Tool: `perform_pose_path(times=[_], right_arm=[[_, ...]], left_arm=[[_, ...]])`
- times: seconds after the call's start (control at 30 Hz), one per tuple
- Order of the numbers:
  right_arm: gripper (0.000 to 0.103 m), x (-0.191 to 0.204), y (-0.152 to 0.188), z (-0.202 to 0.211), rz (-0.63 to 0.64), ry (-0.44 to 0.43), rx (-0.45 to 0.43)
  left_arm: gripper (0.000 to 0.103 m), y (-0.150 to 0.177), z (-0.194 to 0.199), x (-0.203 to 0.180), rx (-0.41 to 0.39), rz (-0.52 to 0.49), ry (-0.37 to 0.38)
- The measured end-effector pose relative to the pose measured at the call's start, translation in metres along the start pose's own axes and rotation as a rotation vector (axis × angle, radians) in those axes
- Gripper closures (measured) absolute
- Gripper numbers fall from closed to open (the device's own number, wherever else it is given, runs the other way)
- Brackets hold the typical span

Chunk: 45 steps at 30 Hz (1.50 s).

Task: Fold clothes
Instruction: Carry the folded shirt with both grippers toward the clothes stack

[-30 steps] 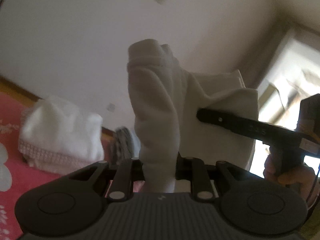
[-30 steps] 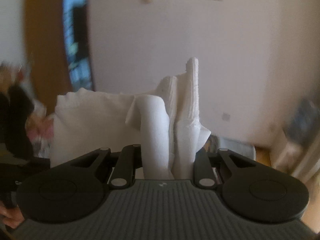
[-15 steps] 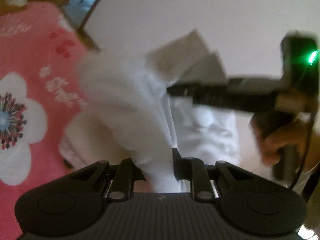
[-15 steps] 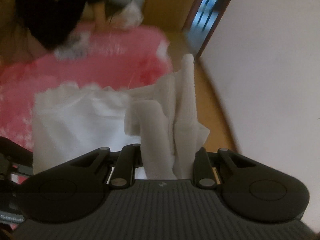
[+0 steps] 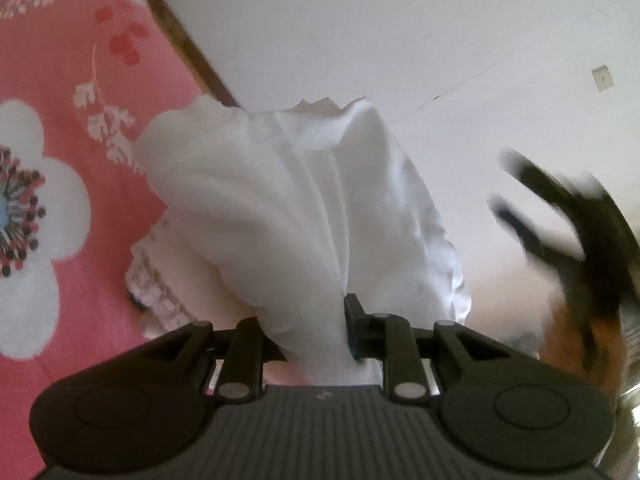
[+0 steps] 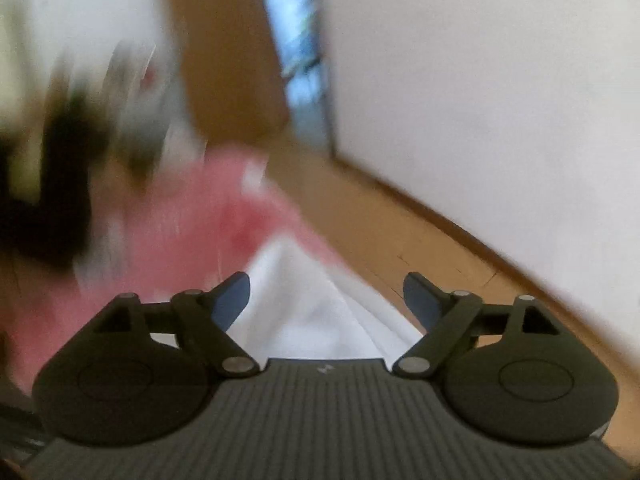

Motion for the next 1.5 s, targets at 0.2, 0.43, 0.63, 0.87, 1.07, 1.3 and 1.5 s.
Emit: perform_pose_path(times=[0.2,0.43,0.63,0.87,1.07,1.3,1.5], right_arm=[[0.018,-0.061,0.099,0.083,-0.527,-0.158,-0.111],[0.015,-0.105,0.246,0.090,-1.011,-0.371,-0.139],[0.006,-0.113,0.284,0.050,-1.199,-0.596,-0.114],[0.058,-0.095,0.272,0.040,-1.206,-0.708,-0.091],[0.082,-0.083,0.257,0.055,-1.182,-0.649,-0.080],[0.085,-0.064,0.231,0.069,-1.143,-0.579,-0.068],[0.087,-0.054,0.205,0.072,-1.134,-0.507,-0.049]], left_arm=[[0.077,0.004,0.002,0.002,0.040,0.010,-0.007],[0.076,-0.001,0.002,0.006,0.076,0.040,0.005],[0.075,0.002,0.004,0.010,0.072,0.094,0.034],[0.075,0.003,0.007,0.017,0.045,0.143,0.066],[0.075,-0.004,0.018,0.021,0.018,0.172,0.075],[0.070,-0.016,0.033,0.053,-0.060,0.333,0.065],[0.082,-0.037,0.032,0.048,-0.064,0.341,0.032]])
Point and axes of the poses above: each gripper's, at about its wrist camera, not at the fingertips, and z roughly against the way its jaws point, x to its left, y to its underside, the point moved 9 cm from there along -z, roughly the way its jaws point, and after that the axes turned 13 degrees about -z, right-handed, at the moved point
